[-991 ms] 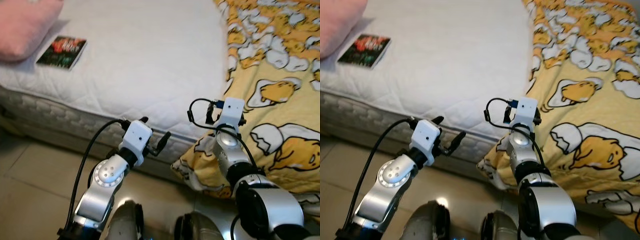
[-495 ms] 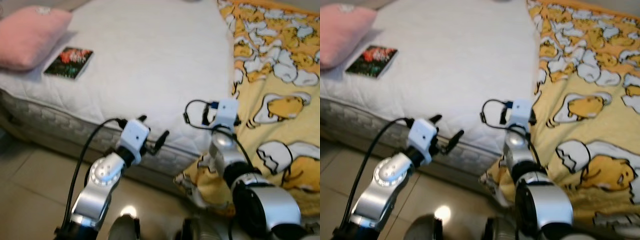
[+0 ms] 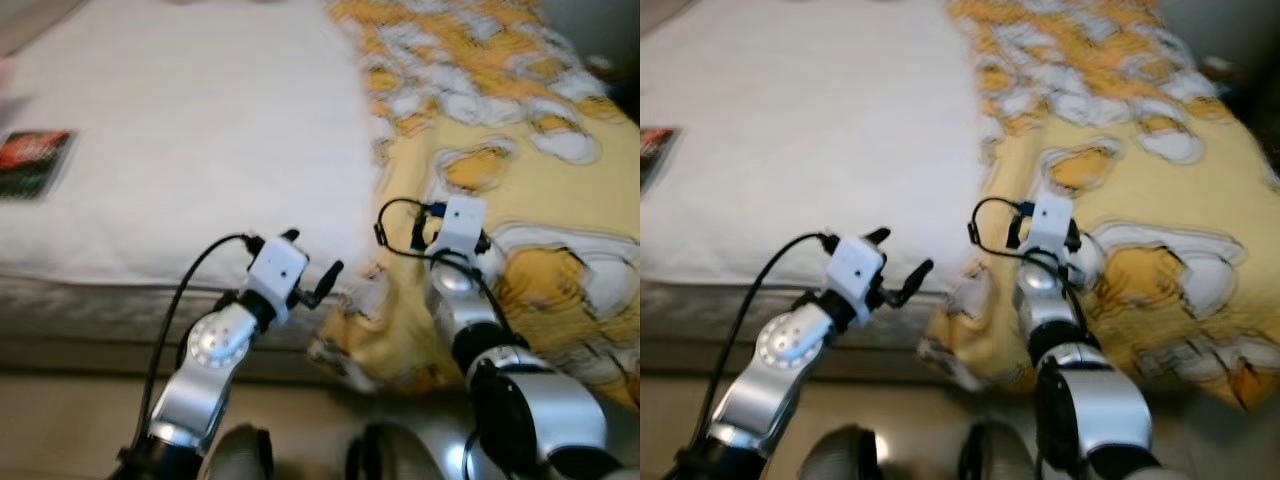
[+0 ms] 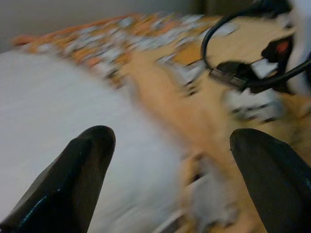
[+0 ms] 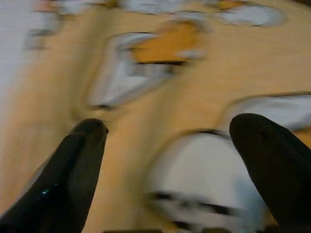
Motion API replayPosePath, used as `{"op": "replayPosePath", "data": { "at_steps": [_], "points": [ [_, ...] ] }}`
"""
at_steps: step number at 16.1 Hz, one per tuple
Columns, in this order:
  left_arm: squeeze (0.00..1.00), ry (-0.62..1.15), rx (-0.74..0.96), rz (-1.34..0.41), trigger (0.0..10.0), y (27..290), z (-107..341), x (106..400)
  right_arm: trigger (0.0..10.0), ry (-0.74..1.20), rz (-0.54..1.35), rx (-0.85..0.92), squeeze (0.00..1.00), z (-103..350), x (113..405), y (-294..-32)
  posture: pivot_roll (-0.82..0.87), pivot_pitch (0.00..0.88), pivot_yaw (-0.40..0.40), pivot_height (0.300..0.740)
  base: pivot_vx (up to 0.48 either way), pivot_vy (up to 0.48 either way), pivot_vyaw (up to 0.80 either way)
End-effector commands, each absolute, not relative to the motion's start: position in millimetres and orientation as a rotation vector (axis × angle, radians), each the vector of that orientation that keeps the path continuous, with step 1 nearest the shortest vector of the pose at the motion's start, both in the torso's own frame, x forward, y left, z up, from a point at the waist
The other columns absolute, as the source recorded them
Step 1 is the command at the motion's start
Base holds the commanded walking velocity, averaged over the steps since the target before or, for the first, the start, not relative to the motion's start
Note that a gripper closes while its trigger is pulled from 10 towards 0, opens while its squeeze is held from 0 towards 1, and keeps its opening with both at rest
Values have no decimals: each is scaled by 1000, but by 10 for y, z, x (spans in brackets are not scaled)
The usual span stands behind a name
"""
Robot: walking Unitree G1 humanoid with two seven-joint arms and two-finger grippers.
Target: Clean up the room
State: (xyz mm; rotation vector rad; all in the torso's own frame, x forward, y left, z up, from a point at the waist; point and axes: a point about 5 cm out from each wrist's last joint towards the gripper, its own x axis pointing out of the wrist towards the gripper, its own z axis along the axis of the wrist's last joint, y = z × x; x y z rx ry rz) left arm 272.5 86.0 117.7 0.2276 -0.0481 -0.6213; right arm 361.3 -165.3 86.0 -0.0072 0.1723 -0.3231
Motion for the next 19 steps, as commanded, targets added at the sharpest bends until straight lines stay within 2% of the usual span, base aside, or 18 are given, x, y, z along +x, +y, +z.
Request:
{"op": "replayPosePath", "data": {
  "at_steps": [1,6,8,13,15,19],
  "points": [
    [0,-54,242,-628,10000,860,1183,2728,10000,165,-322,-3,0,877,3622,-1626,174,90,-25,699,281,0,0],
    [0,-93,170,-497,10000,902,1287,2805,10000,169,-265,-33,0,869,3627,-1569,165,89,-26,699,461,0,0],
    [0,-58,113,-414,10000,978,1285,2856,10000,163,-204,-42,0,882,3640,-1503,168,96,-30,699,337,337,0],
    [0,-11,74,-346,10000,1018,1249,2862,10000,174,-160,-32,0,865,3639,-1443,174,106,-36,699,241,389,0],
    [0,-48,130,-466,10000,912,1311,2813,10000,182,-120,-11,0,860,3642,-1407,178,112,-35,699,0,433,0],
    [0,-4,264,-738,10000,843,1373,2618,10000,223,-165,-34,0,827,3638,-1544,198,138,-23,699,0,0,0]
  ]
}}
